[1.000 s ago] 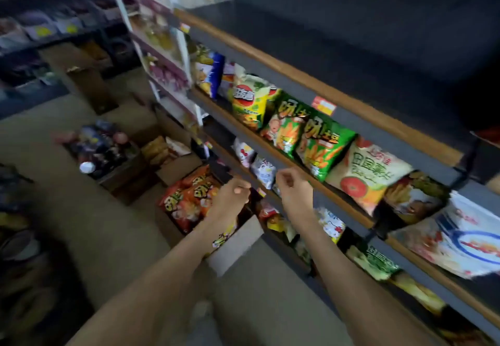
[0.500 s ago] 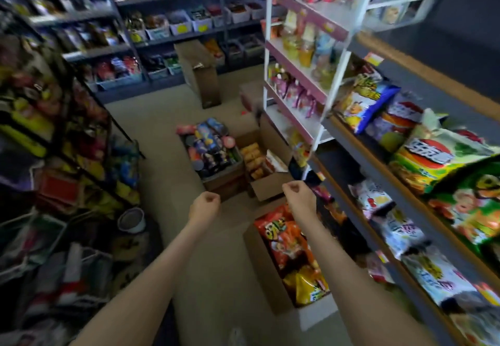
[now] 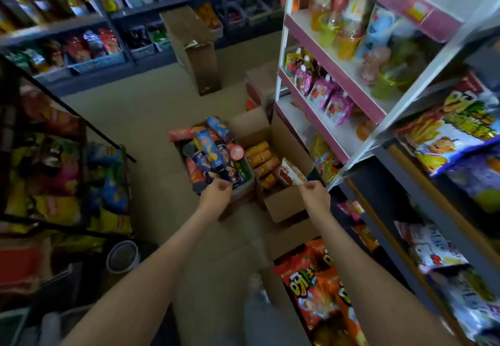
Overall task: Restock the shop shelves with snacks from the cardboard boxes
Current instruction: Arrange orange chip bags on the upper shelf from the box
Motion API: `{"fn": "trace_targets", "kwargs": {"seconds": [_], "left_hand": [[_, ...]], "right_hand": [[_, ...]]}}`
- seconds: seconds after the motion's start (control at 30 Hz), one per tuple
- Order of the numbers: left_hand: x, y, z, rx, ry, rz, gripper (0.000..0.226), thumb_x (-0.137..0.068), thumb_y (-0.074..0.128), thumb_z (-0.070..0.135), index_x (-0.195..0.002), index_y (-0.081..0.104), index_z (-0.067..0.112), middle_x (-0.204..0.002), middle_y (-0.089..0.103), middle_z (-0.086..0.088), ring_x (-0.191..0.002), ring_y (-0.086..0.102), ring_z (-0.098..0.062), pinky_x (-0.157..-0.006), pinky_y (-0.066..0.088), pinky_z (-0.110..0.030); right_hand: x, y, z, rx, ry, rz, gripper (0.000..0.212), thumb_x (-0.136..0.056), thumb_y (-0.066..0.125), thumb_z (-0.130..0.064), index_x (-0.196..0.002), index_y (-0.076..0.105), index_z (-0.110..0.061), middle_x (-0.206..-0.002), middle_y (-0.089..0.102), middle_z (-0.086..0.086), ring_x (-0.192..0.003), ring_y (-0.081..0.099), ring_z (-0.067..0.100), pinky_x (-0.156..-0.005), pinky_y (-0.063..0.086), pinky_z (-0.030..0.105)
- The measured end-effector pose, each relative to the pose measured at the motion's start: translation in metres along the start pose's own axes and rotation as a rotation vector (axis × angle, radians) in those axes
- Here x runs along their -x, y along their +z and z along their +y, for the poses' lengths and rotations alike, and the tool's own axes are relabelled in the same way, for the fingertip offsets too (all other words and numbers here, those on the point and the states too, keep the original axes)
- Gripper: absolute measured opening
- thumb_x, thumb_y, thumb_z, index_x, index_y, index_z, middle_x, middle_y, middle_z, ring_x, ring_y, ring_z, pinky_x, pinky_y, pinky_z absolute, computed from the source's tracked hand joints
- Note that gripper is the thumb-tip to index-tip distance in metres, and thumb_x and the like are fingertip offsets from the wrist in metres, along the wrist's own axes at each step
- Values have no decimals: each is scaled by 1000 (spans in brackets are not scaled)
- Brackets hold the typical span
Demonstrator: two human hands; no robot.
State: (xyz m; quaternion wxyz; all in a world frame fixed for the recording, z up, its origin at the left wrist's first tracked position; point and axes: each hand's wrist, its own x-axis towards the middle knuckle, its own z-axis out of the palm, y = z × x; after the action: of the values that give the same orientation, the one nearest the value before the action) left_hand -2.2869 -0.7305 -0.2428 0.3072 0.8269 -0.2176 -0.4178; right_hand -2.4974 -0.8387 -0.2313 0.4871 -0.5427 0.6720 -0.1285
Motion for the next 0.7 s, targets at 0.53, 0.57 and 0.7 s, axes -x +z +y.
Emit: {"fn": "trace_targets", "kwargs": {"seconds": [0.53,0.57,0.7], "left_hand": [[-388,176,11,-184,219,-346,17,-99,47,18,-115,49,22,-106,55,7,-99,54,-10,-71,38,-15],[-403,190,4,-191,220,-344,20,-98,47,17,-118,50,19,-105,54,6,-100,55,-12,-73,37,-18],[-445,246,-29,-188,149,-373,19,-97,50,19,-115,50,18,-113,55,-1,-108,56,-20,-78,42,-25]], "right_hand": [[-400,176,124,320,127,136,51,-91,63,-23,-135,46,-5,-128,52,13,-119,52,31,-92,41,30],[-421,190,144,405,87,107,58,-89,64,-28,-139,42,-9,-131,51,13,-123,50,32,-97,43,38],[-485,233,198,670,9,-17,100,-73,80,-32,-150,22,-8,-147,34,17,-136,34,34,-109,32,48]]}}
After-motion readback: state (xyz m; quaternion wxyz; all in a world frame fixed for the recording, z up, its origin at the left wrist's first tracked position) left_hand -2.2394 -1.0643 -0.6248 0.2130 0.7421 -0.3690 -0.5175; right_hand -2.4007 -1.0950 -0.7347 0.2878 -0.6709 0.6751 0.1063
